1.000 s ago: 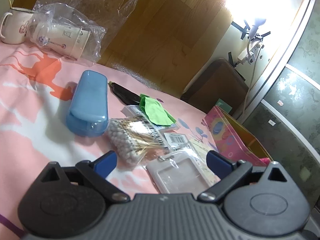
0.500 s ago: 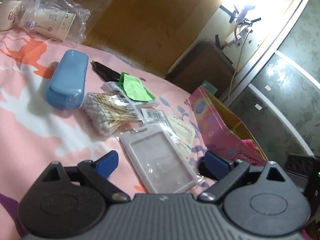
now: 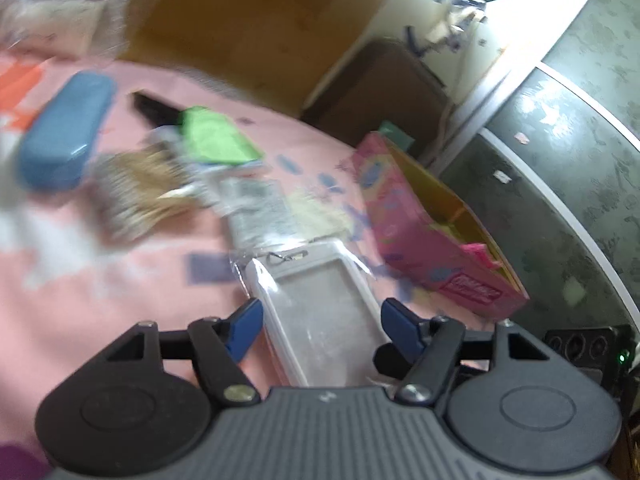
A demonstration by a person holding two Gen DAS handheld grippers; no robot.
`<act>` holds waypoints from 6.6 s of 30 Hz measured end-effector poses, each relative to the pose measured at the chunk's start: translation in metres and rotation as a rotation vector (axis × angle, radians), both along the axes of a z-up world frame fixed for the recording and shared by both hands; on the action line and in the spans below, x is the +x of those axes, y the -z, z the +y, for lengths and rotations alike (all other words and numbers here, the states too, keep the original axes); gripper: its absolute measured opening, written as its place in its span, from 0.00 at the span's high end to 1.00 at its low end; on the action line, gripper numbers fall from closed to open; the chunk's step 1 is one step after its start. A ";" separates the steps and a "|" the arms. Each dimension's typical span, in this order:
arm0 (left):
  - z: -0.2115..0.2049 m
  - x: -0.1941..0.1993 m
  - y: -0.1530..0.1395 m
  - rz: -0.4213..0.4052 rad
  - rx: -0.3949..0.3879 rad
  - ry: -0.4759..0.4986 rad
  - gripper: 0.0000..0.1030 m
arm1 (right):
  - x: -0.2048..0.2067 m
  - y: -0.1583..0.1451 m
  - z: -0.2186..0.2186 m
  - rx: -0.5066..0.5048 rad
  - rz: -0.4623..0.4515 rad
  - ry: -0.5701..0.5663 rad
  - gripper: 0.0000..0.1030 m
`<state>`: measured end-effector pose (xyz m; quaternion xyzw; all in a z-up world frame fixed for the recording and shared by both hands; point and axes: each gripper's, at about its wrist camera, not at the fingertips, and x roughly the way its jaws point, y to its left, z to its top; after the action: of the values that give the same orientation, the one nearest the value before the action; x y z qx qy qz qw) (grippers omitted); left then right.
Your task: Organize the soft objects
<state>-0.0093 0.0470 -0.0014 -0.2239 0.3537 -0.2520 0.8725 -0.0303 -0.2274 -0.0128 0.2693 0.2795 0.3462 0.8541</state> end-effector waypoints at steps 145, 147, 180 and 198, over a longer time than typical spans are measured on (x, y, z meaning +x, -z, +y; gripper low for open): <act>0.015 -0.004 -0.015 -0.164 0.372 -0.230 0.06 | 0.015 0.007 0.053 -0.480 -0.197 0.296 0.50; 0.015 -0.004 -0.015 -0.165 0.372 -0.231 0.06 | 0.015 0.006 0.054 -0.482 -0.208 0.285 0.50; 0.032 -0.003 -0.016 -0.175 0.273 -0.259 0.07 | -0.008 0.003 0.070 -0.495 -0.178 0.123 0.41; -0.006 0.001 -0.010 0.113 -0.002 0.016 0.43 | -0.027 0.010 0.044 -0.289 -0.148 0.125 0.41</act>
<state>-0.0085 0.0411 0.0082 -0.2358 0.4041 -0.2462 0.8488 -0.0578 -0.1837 -0.0231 0.1342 0.2454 0.2674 0.9221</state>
